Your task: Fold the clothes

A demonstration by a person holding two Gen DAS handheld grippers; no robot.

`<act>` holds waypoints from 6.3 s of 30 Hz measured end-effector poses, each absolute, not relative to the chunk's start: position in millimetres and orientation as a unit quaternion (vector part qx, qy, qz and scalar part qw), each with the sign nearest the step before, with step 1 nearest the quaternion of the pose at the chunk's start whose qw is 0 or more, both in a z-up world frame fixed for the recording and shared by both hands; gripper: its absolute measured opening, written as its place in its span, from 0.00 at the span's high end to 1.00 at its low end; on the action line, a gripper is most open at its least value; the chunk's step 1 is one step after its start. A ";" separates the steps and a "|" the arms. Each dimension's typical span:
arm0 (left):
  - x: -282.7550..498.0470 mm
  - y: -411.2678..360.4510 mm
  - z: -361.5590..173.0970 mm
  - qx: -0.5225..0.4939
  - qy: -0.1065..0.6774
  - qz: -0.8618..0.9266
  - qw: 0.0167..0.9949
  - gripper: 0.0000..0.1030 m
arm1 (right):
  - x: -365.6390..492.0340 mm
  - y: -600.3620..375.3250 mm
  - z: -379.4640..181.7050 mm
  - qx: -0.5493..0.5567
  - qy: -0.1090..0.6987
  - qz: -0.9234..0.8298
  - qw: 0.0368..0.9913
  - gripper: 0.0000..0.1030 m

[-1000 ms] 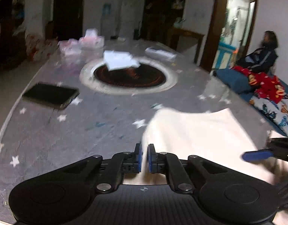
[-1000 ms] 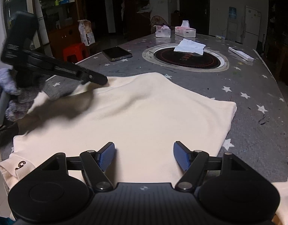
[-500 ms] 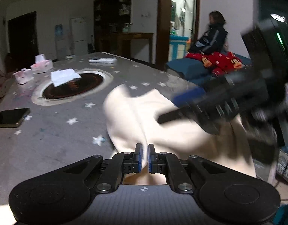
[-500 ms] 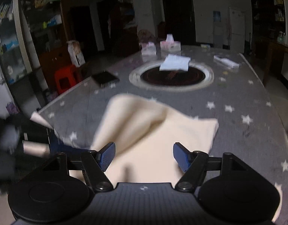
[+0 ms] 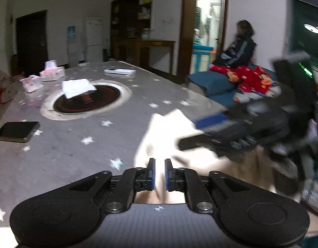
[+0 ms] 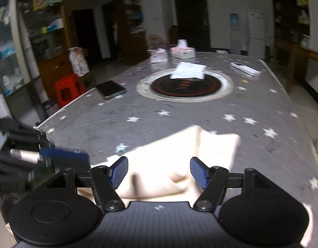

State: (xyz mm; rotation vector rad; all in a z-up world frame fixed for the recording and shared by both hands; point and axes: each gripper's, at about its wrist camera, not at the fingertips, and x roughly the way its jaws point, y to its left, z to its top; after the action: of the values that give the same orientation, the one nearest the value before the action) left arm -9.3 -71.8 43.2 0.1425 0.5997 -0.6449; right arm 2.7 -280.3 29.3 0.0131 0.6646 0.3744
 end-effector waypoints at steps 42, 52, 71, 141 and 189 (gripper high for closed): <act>127.2 -1.4 6.5 0.083 0.329 -0.093 0.936 0.83 | 100.7 -282.7 -2.9 -0.057 0.370 0.158 0.914 0.37; 107.8 -13.0 28.2 0.067 0.316 -0.106 0.940 0.77 | 105.5 -272.7 7.9 -0.064 0.371 0.160 0.913 0.39; 26.0 -28.5 25.6 0.051 0.312 -0.172 0.933 0.76 | -43.7 -244.6 18.4 -0.117 0.358 0.282 0.882 0.38; -34.8 14.9 11.1 0.001 0.339 -0.112 0.934 0.75 | -106.0 -276.8 19.4 -0.065 0.343 0.272 0.897 0.33; -90.2 -26.8 21.2 0.057 0.326 -0.212 0.920 0.62 | -79.1 -393.3 11.0 -0.025 0.338 0.041 0.940 0.37</act>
State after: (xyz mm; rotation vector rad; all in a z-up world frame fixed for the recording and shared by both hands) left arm -90.2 -26.8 21.2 0.1177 0.6703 -0.4348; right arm -79.1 -393.3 11.0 -0.0510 0.6893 0.0838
